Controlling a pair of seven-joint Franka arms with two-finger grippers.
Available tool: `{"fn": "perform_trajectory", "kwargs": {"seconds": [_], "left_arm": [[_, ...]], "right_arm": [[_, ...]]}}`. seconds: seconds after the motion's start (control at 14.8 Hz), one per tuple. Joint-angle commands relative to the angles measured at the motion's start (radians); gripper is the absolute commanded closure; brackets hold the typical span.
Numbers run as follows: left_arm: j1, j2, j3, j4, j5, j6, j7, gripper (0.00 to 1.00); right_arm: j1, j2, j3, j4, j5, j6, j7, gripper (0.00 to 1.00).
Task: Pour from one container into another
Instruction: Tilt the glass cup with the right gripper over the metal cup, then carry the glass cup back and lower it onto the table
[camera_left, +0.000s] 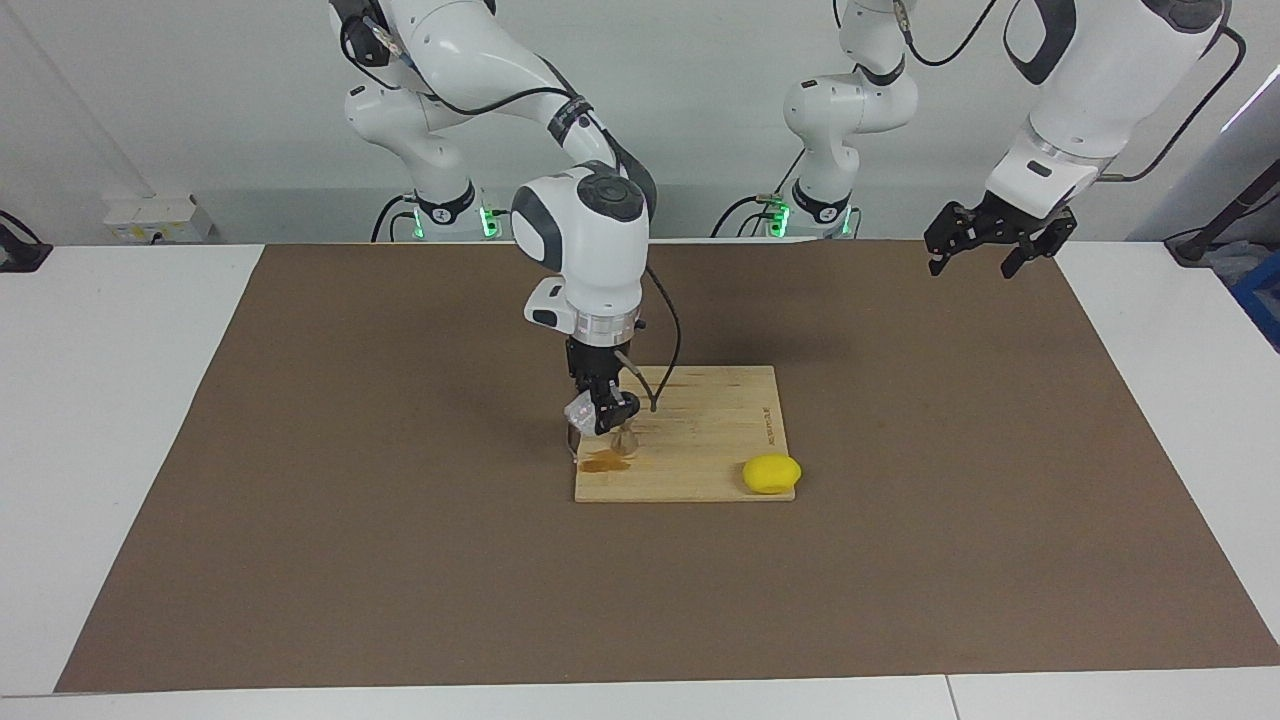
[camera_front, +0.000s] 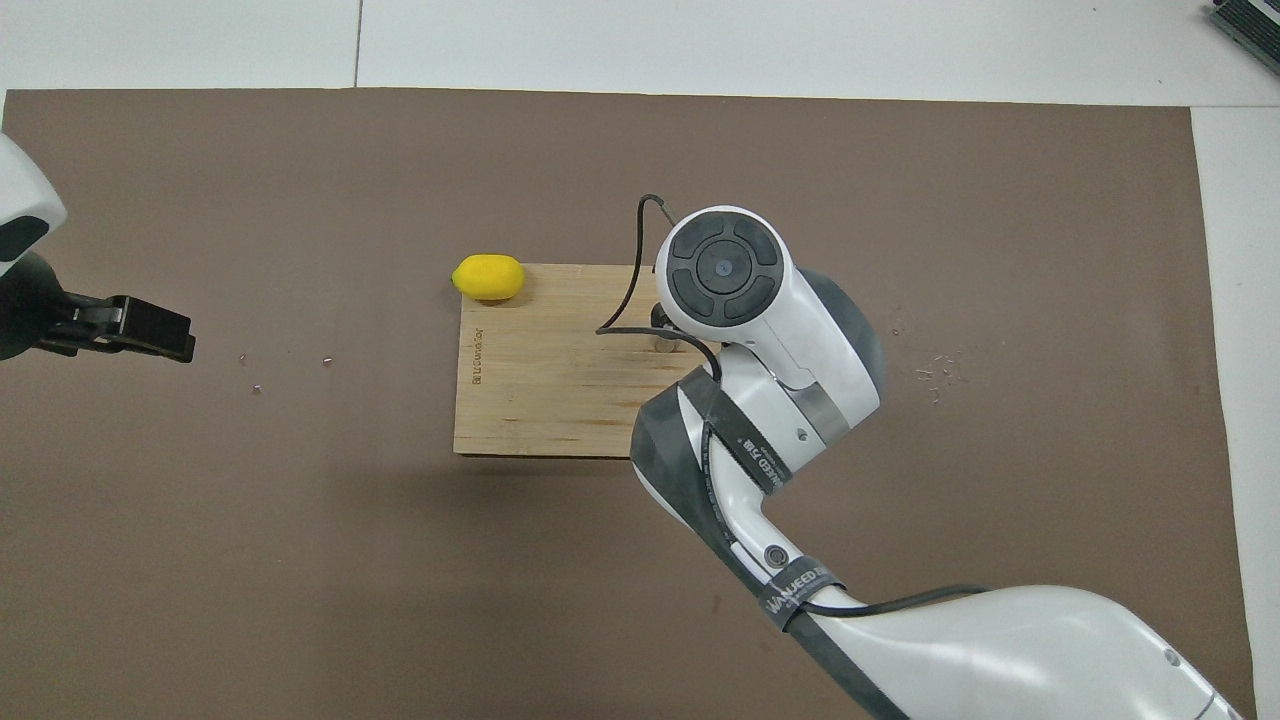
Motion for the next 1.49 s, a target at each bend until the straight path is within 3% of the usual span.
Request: {"fn": "perform_trajectory", "kwargs": {"seconds": [0.0,0.47,0.68,1.42], "left_arm": [[0.002,-0.033,0.003,-0.038,-0.006,0.014,-0.007,0.0],[0.002,-0.033,0.003,-0.038,-0.006,0.015,-0.007,0.0],[0.002,-0.033,0.003,-0.038,-0.006,0.014,-0.007,0.0],[0.002,-0.033,0.003,-0.038,-0.004,0.014,-0.007,0.0]], "right_arm": [[0.0,-0.021,0.002,-0.006,-0.024,-0.028,-0.007,1.0],[-0.008,-0.023,0.008,0.011,-0.001,-0.06,-0.008,1.0],[-0.028,-0.025,0.005,0.021,0.126,-0.049,-0.008,1.0],[-0.173,-0.021,0.005,0.017,0.366,-0.056,-0.165,1.0]]}}
